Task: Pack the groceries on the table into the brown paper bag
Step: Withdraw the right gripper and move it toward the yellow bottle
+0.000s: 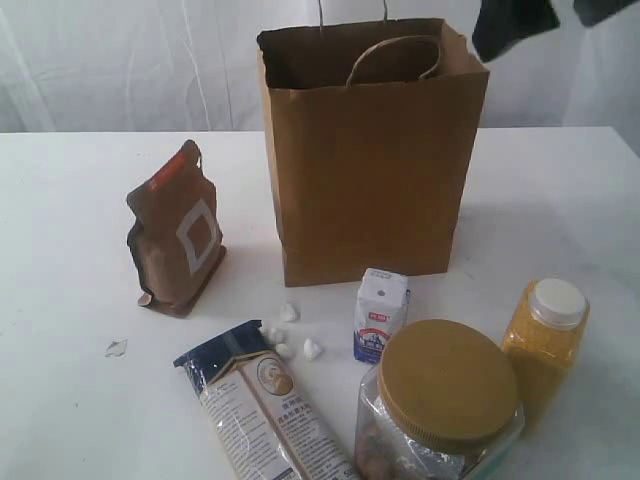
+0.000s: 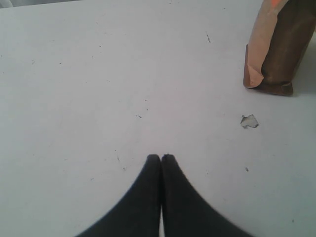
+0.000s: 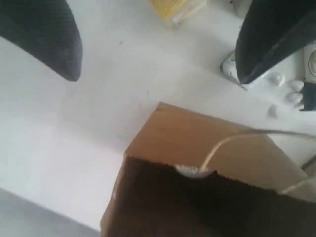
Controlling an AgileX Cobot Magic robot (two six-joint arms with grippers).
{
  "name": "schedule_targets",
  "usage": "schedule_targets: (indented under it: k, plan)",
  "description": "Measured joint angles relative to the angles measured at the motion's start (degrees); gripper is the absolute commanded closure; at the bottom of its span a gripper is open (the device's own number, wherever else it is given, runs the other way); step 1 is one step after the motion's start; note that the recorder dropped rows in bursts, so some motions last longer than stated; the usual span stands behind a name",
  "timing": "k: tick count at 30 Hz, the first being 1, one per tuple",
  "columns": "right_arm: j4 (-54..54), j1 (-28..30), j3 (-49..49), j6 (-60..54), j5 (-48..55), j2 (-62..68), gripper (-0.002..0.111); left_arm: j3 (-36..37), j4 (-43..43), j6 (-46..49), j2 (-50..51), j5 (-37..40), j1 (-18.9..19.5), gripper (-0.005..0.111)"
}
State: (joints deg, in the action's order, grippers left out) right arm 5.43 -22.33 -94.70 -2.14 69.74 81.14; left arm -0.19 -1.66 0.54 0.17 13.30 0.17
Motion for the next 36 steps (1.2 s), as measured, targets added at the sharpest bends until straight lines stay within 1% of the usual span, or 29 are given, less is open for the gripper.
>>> schedule_targets:
  k: [7, 16, 24, 29, 31, 35, 36]
  plan:
    - [0.2, 0.0, 11.6, 6.8, 0.1, -2.2, 0.031, 0.0, 0.0, 0.0, 0.0, 0.0, 0.0, 0.107]
    - [-0.3, 0.0, 22.3, 14.9, 0.1, -9.1, 0.031, 0.0, 0.0, 0.0, 0.0, 0.0, 0.0, 0.107]
    - [-2.6, 0.0, 35.1, 18.7, -0.7, -9.2, 0.031, 0.0, 0.0, 0.0, 0.0, 0.0, 0.0, 0.107]
    - [-2.9, 0.0, 37.1, 22.6, -5.8, -9.2, 0.031, 0.0, 0.0, 0.0, 0.0, 0.0, 0.0, 0.107]
    - [-3.0, 0.0, 37.1, 26.2, -10.6, -9.2, 0.031, 0.0, 0.0, 0.0, 0.0, 0.0, 0.0, 0.107]
    - [-3.0, 0.0, 37.1, 34.6, -17.2, -9.2, 0.031, 0.0, 0.0, 0.0, 0.0, 0.0, 0.0, 0.107]
    - [-3.0, 0.0, 37.1, 35.9, -17.4, -9.2, 0.031, 0.0, 0.0, 0.0, 0.0, 0.0, 0.0, 0.107]
